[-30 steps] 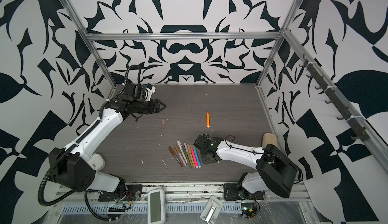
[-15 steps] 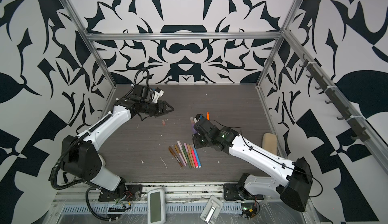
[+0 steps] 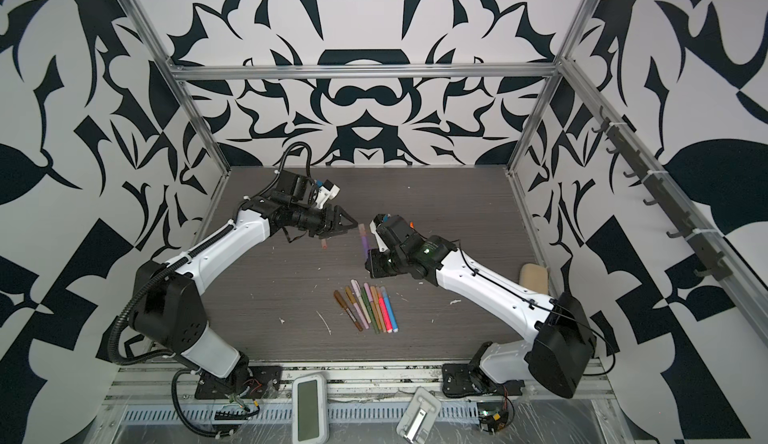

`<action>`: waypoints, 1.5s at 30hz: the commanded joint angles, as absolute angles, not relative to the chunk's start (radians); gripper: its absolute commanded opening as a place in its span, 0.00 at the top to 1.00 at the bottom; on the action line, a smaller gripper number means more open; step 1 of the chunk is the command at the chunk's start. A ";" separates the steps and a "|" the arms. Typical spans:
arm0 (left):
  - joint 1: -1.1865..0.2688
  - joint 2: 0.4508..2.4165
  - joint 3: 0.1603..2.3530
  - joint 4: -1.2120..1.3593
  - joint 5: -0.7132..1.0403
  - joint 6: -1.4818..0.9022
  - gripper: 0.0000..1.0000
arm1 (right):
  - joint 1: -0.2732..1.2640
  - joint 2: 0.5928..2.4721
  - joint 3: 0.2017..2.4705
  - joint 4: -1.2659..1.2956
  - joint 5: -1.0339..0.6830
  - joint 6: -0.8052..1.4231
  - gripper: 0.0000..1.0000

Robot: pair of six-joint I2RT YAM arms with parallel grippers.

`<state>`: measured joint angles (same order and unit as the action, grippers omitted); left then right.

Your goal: Open the pen caps

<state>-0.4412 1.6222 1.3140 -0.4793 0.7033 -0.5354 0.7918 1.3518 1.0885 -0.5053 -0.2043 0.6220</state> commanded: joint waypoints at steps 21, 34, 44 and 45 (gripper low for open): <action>-0.449 1.666 1.322 -0.474 0.747 -0.551 0.54 | 0.792 1.386 1.111 -0.342 -0.314 0.686 1.00; -0.449 1.677 1.338 -0.498 0.725 -0.537 0.61 | 0.804 1.375 1.053 -0.286 -0.337 0.726 1.00; -0.448 1.677 1.339 -0.500 0.744 -0.531 1.00 | 0.811 1.373 1.037 -0.272 -0.298 0.735 0.85; -0.448 1.674 1.339 -0.499 0.746 -0.531 1.00 | 0.811 1.371 1.038 -0.276 -0.287 0.733 0.77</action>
